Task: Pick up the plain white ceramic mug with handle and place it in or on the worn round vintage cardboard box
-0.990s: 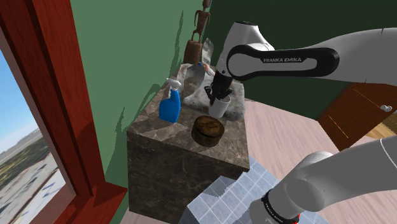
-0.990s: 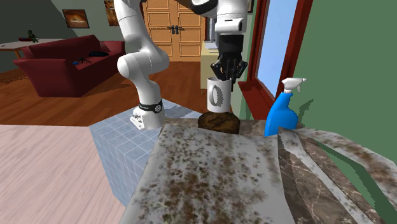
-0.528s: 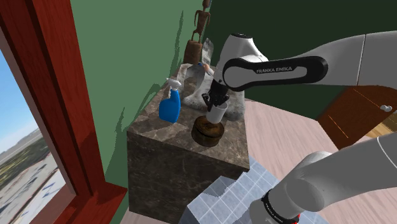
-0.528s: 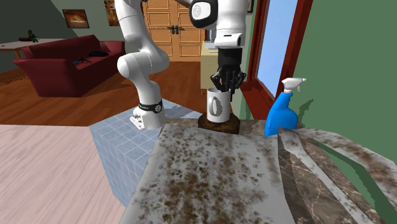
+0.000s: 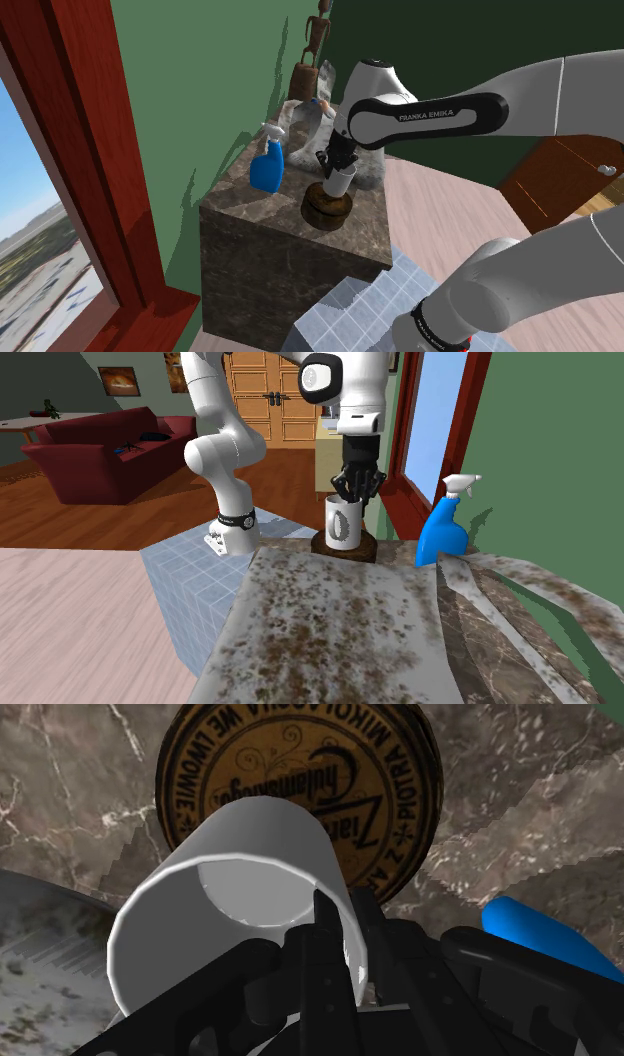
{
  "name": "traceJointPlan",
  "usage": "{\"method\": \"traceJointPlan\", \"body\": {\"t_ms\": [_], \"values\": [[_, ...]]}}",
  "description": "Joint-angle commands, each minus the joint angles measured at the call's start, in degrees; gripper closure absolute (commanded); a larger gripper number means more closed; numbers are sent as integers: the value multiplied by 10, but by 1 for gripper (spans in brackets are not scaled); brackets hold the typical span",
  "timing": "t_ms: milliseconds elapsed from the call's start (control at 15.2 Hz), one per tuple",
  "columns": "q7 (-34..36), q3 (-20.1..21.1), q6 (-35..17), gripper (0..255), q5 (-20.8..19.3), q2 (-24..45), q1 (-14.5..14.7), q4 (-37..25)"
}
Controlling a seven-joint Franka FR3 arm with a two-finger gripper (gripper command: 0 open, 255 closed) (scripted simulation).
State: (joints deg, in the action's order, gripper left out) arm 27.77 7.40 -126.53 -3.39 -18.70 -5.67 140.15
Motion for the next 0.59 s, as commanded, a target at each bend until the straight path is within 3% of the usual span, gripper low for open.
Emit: {"method": "traceJointPlan", "body": {"t_ms": [0, 66, 132, 462, 528], "values": [[0, 0, 0, 255, 0, 0, 0, 0], [0, 0, 0, 255, 0, 0, 0, 0], [0, 0, 0, 0, 0, 0, 0, 0], [0, 0, 0, 0, 0, 0, 0, 0], [-1, 0, 21, 0, 2, -10, 1, -11]]}}
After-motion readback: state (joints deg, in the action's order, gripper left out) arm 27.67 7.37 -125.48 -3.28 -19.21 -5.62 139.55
